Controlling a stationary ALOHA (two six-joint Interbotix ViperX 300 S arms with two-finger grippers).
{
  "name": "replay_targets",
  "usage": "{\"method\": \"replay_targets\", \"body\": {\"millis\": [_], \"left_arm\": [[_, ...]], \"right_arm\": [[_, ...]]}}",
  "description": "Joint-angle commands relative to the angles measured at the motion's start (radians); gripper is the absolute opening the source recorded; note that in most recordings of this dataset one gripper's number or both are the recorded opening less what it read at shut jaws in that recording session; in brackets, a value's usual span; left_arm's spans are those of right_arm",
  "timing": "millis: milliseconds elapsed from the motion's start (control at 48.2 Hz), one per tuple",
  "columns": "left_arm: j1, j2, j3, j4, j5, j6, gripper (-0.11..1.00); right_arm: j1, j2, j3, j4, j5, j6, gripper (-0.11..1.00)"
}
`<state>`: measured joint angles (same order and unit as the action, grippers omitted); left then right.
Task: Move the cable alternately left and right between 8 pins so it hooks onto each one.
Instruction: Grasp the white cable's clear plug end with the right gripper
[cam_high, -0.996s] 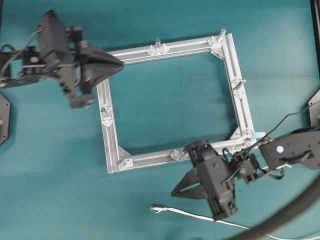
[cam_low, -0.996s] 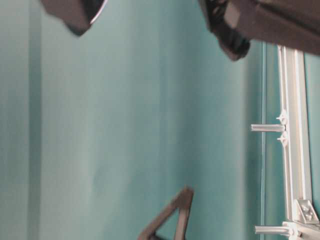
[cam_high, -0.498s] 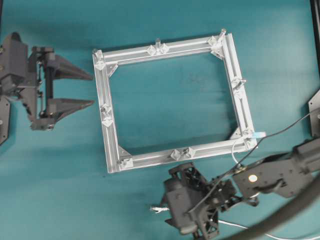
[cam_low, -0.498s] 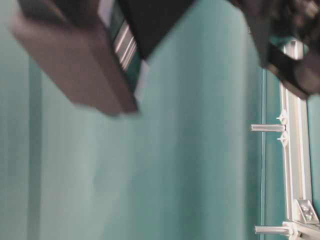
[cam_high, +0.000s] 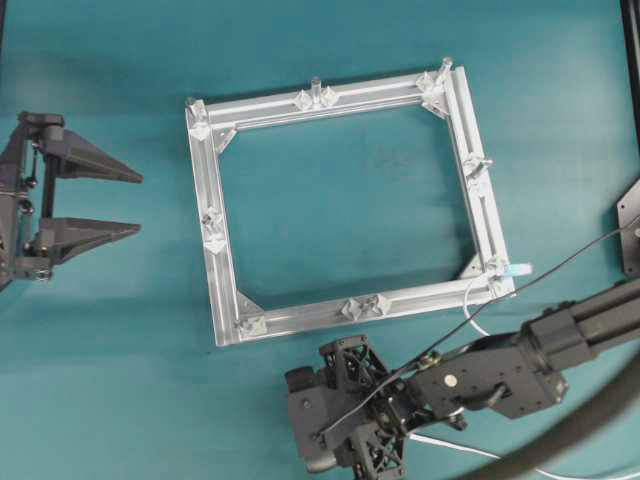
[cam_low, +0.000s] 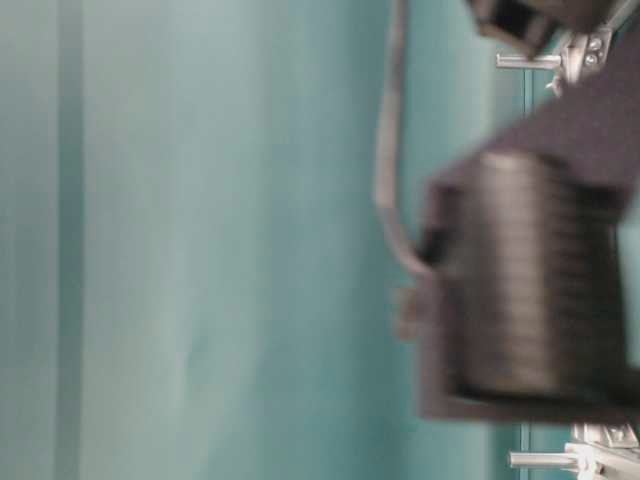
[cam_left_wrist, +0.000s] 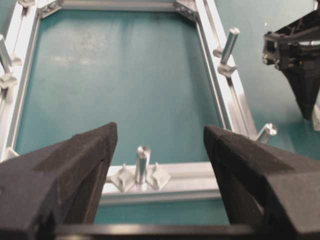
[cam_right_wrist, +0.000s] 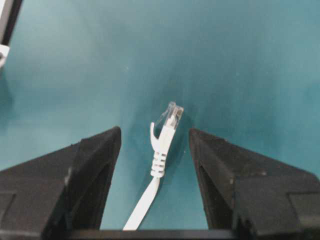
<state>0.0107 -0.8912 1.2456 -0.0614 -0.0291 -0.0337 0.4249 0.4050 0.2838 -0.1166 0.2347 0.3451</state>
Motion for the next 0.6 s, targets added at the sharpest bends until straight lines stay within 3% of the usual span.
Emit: {"method": "replay_targets", "body": {"millis": [0, 166, 270, 415, 581], "left_arm": [[-0.003, -0.017, -0.003, -0.002, 0.021, -0.006, 0.73], [-0.006, -0.043, 0.017, -0.002, 0.040, -0.008, 0.73], [-0.008, -0.054, 0.020, -0.002, 0.040, -0.008, 0.73], [-0.009, -0.069, 0.032, -0.002, 0.040, -0.006, 0.73], [-0.009, -0.067, 0.051, -0.002, 0.041, -0.008, 0.73]], "right_arm": [[0.003, -0.008, -0.032, -0.003, -0.003, 0.002, 0.59], [0.005, 0.009, -0.044, -0.005, 0.014, 0.002, 0.58], [0.005, 0.008, -0.049, -0.005, 0.044, 0.002, 0.47], [0.005, -0.008, -0.052, -0.005, 0.092, 0.002, 0.20], [0.005, -0.058, -0.044, -0.005, 0.143, 0.003, 0.18]]}}
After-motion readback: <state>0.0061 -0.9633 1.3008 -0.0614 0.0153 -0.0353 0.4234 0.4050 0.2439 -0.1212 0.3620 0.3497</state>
